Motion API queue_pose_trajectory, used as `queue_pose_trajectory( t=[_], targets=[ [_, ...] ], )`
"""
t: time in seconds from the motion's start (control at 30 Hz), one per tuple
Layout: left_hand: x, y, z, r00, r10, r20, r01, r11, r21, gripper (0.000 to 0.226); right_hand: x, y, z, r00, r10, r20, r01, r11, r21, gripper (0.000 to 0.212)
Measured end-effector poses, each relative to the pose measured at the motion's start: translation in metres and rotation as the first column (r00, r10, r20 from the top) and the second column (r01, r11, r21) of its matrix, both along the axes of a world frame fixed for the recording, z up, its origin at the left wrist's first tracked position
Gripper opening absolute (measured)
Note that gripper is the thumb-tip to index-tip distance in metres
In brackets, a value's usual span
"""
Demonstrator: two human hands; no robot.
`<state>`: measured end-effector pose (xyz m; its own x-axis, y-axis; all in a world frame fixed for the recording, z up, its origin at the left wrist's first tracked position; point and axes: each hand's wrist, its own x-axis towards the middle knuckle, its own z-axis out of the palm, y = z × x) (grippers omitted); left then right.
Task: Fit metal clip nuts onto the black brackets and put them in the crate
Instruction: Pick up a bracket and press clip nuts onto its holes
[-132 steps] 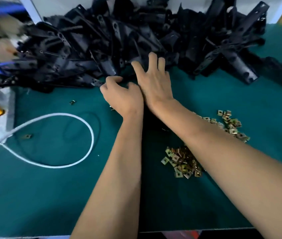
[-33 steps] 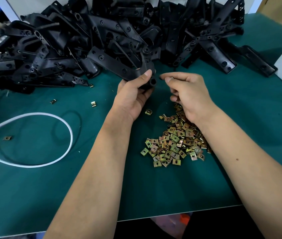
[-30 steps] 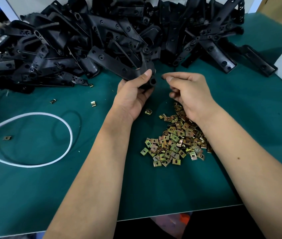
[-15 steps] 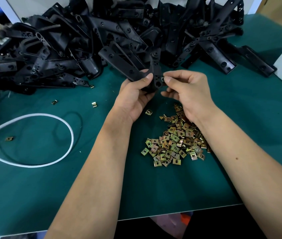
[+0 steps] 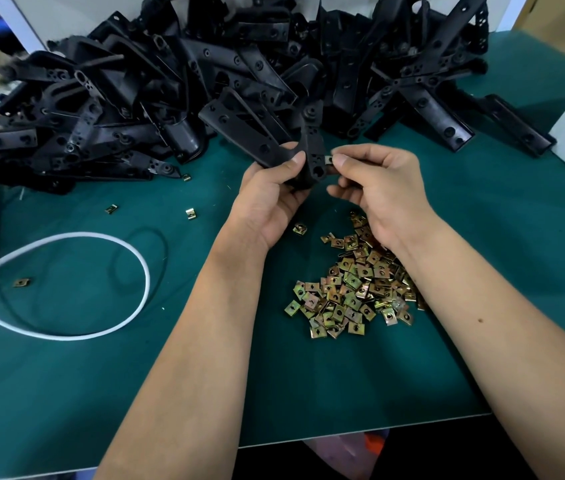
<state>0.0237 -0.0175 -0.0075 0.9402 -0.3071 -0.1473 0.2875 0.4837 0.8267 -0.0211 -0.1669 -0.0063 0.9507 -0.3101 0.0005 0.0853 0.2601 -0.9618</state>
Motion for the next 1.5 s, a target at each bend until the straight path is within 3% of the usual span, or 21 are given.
queue_pose_trajectory(
  t=[0.23, 0.5, 1.0, 1.23, 1.5],
  targets=[
    [-0.001, 0.0, 0.0, 1.0, -0.012, 0.003, 0.012, 1.0, 0.017, 0.026, -0.002, 0.001, 0.002, 1.0, 0.0, -0.004, 0.0, 1.0, -0.024, 0.009],
    [-0.002, -0.003, 0.0, 1.0, -0.007, -0.013, 0.007, 0.999, -0.032, 0.016, -0.002, 0.004, 0.003, 0.999, -0.029, -0.035, 0.033, 0.994, 0.109, 0.007],
    [-0.006, -0.006, -0.001, 1.0, -0.005, 0.015, 0.006, 1.0, -0.02, 0.018, -0.003, 0.001, 0.003, 1.0, 0.001, -0.021, 0.001, 0.998, 0.069, 0.014],
    [-0.009, -0.009, -0.001, 1.0, -0.025, -0.004, 0.024, 0.997, -0.072, 0.021, -0.004, 0.002, 0.004, 0.999, 0.029, -0.014, -0.026, 0.98, 0.196, 0.017],
    [-0.009, -0.015, -0.005, 0.992, 0.02, 0.125, -0.023, 1.0, 0.02, 0.019, -0.006, 0.003, 0.004, 1.0, 0.006, 0.024, -0.007, 1.0, 0.027, 0.015]
  ],
)
